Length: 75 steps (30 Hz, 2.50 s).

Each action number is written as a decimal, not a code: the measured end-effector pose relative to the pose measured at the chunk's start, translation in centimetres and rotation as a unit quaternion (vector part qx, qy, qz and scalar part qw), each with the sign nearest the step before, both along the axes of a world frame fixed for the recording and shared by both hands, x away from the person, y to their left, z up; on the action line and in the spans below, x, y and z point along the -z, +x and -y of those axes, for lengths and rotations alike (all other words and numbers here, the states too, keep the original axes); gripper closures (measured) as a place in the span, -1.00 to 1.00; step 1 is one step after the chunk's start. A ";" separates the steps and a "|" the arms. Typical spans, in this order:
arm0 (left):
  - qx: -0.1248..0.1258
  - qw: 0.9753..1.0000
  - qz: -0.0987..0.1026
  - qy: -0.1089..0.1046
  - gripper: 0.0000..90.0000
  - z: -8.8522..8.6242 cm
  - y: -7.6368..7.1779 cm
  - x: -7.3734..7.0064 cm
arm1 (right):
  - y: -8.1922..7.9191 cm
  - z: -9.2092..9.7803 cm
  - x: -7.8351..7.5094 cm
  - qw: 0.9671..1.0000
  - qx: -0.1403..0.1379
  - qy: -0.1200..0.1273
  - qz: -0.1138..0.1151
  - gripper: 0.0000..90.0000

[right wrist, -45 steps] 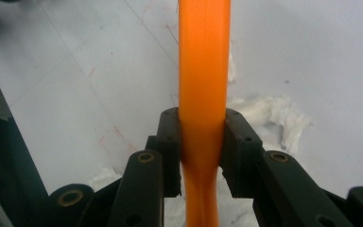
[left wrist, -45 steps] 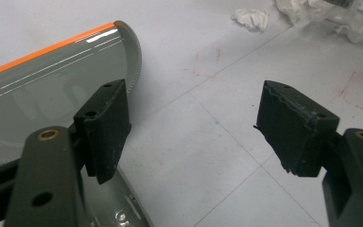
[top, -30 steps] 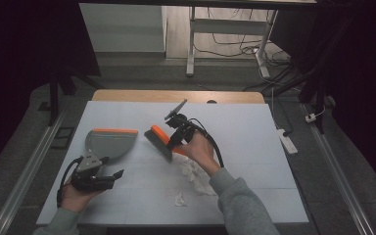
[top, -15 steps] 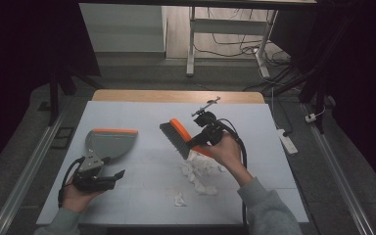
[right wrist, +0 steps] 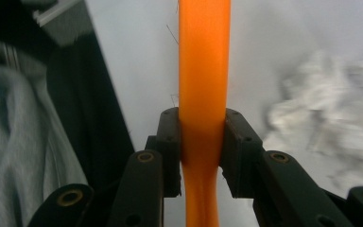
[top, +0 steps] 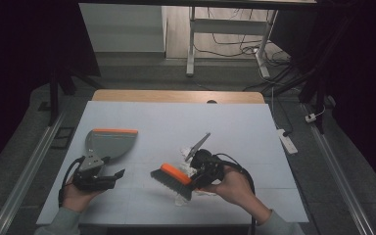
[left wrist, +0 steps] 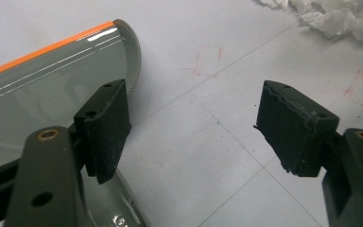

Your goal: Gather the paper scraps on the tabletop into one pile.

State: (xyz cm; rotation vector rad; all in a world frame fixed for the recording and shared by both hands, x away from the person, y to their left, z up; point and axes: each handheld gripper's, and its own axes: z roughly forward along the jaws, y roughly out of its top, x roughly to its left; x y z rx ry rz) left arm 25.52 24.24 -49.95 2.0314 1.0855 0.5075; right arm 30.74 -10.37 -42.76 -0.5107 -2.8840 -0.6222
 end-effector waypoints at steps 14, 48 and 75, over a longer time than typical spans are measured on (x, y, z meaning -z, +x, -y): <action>0.000 1.000 0.000 -0.001 -0.39 -0.1 0.0 0.0 | -0.2 -1.8 2.1 0.997 -0.037 -0.070 0.004 0.58; 0.001 1.000 -0.001 0.006 -0.39 0.3 0.1 0.1 | 1.5 5.2 1.3 0.994 -0.022 -0.101 0.047 0.58; 0.011 1.000 0.002 0.007 -0.39 0.5 0.1 0.0 | 5.6 13.3 -1.8 0.962 0.261 -0.051 0.063 0.58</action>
